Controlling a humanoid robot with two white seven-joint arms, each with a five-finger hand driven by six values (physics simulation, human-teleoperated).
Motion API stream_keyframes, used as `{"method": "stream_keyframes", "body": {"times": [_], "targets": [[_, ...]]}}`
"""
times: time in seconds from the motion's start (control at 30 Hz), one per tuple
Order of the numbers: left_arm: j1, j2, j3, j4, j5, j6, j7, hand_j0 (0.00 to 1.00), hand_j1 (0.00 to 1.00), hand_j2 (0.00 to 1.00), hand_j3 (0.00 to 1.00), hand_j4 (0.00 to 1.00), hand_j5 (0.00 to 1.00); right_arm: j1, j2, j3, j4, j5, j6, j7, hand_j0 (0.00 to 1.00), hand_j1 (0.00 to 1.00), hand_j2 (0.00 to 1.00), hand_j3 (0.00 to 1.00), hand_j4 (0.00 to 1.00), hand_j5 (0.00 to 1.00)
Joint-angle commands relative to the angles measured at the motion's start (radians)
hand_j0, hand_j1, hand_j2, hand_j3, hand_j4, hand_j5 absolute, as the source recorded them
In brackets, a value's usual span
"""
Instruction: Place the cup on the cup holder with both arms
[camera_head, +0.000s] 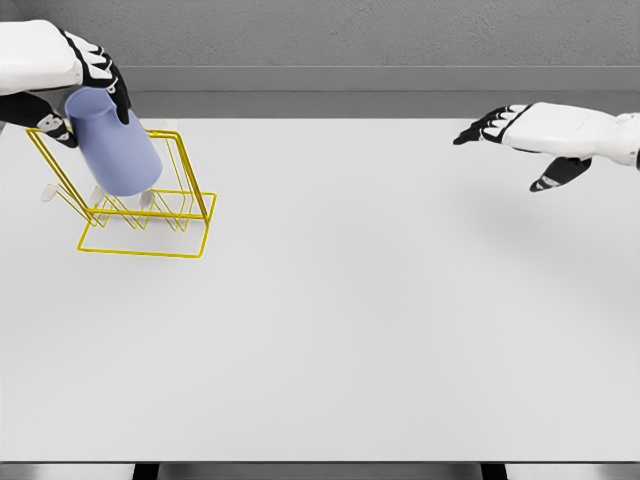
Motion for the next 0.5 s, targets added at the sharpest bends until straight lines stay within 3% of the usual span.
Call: {"method": "stream_keyframes", "body": {"times": [0.0, 0.17, 0.47], "targets": [[0.000, 0.005, 0.004, -0.003, 0.006, 0.003, 0.001, 0.58, 0.58, 0.58, 0.58, 0.58, 0.58, 0.000, -0.001, -0.001, 0.000, -0.005, 0.002, 0.000, 1.00, 1.00, 1.00, 1.00, 1.00, 1.00], [0.002, 0.008, 0.004, -0.003, 0.006, 0.003, 0.004, 0.71, 0.71, 0.71, 0.71, 0.71, 0.71, 0.000, -0.001, -0.001, 0.000, -0.005, 0.002, 0.000, 1.00, 1.00, 1.00, 1.00, 1.00, 1.00], [0.002, 0.010, 0.005, -0.011, 0.007, 0.002, 0.005, 0.74, 0.74, 0.74, 0.74, 0.74, 0.74, 0.000, -0.001, -0.001, 0.000, -0.005, 0.002, 0.000, 1.00, 1.00, 1.00, 1.00, 1.00, 1.00]]}}
